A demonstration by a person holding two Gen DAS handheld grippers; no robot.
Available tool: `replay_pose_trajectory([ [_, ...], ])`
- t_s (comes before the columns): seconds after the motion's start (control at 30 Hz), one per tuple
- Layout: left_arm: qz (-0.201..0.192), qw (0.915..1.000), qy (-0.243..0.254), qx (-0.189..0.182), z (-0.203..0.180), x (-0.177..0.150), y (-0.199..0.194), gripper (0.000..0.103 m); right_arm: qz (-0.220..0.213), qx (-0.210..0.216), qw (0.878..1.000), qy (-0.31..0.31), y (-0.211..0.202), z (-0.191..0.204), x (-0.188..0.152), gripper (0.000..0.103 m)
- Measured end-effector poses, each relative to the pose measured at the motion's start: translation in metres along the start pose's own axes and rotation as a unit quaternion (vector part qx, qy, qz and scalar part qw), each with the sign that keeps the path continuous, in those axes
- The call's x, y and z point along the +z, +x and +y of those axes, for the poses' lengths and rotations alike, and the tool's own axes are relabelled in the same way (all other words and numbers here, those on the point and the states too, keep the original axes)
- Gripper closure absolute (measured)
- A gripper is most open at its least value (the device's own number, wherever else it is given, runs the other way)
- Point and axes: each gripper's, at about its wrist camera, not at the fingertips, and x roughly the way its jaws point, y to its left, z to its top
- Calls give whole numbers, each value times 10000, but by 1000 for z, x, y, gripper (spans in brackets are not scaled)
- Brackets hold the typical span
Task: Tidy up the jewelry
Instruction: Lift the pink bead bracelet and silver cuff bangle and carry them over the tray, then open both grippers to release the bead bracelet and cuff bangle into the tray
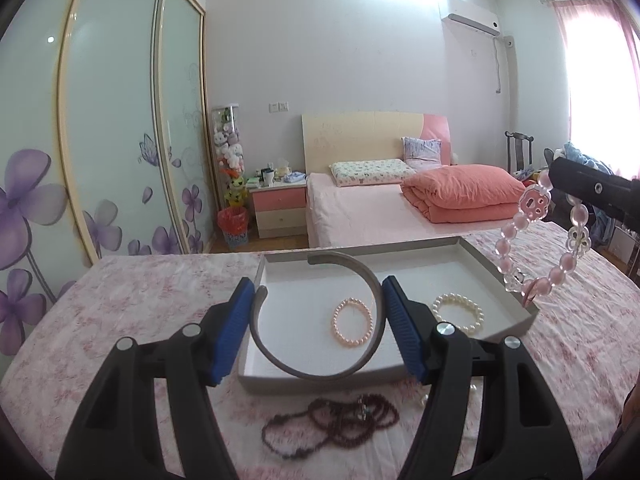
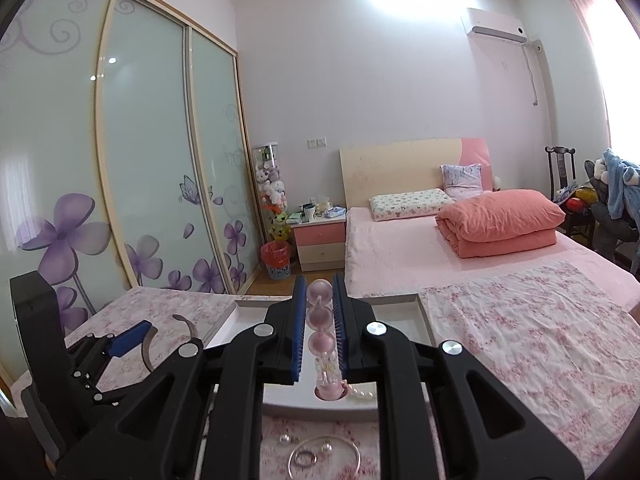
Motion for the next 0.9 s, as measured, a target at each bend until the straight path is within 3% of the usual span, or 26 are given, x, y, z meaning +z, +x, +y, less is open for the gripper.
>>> replay_pose_trajectory([
  [0.47,749,9970,-104,-143,4,1,94,39,997,60,9942,400,99,-16,-20,89],
  [0.73,1045,9942,-88,-246,-3,-2,122,38,1445,15,9877,600,120,-27,-33,88],
  [0.9,1073,9937,-227,-245,2,0,127,38,1358,-33,9885,663,116,-29,-28,84],
])
